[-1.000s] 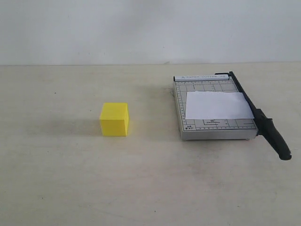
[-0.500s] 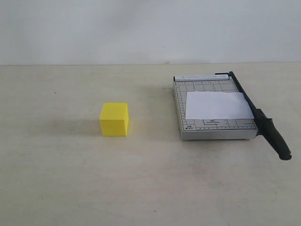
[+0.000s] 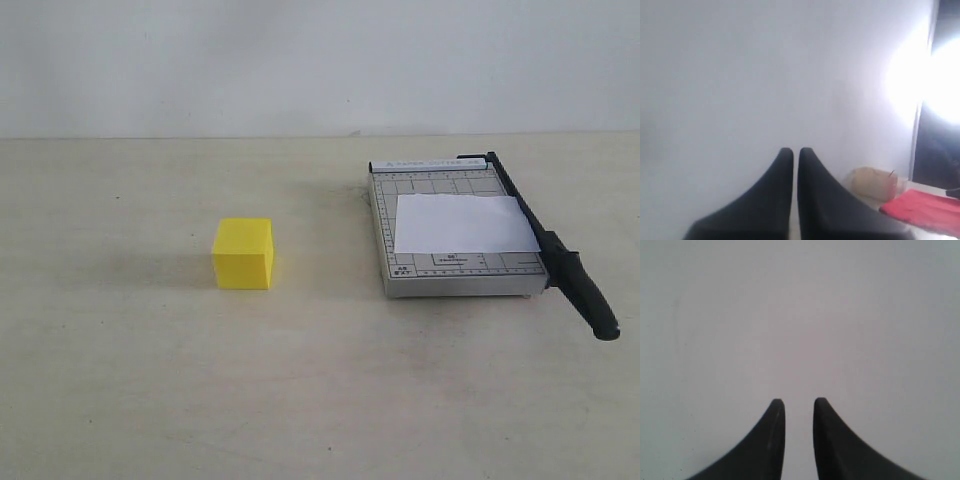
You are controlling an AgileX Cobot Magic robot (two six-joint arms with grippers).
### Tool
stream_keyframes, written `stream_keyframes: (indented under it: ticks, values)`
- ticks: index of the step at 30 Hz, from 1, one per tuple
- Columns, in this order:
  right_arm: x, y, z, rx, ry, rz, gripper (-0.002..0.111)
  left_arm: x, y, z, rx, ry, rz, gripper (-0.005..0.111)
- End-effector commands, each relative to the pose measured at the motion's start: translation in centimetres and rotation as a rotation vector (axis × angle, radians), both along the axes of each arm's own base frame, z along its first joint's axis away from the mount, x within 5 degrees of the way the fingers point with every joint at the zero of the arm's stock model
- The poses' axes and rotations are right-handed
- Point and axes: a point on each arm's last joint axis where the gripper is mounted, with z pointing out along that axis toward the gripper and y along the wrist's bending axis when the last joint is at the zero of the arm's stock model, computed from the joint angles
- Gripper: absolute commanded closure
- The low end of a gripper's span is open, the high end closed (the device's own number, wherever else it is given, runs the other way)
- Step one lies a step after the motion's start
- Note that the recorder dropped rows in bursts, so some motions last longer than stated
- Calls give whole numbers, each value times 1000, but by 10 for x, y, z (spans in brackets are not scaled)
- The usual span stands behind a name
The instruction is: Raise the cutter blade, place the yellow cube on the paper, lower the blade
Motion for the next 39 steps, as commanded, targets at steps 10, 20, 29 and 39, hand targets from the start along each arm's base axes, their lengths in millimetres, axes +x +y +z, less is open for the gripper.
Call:
stream_keyframes:
  ticks: [10,20,29,39]
  values:
    - [13,-2,12,-44,65,-39,87,-52,3,85,-145,-258,-101,102]
    - [14,-2,11,-101,80,-75,87,-53,5,87,-189,-253,-113,102]
    - [15,-3,8,-96,114,-79,87,-52,3,85,-150,-259,-104,102]
    - [16,-7,10,-86,309,-114,87,-42,4,86,49,-267,46,102]
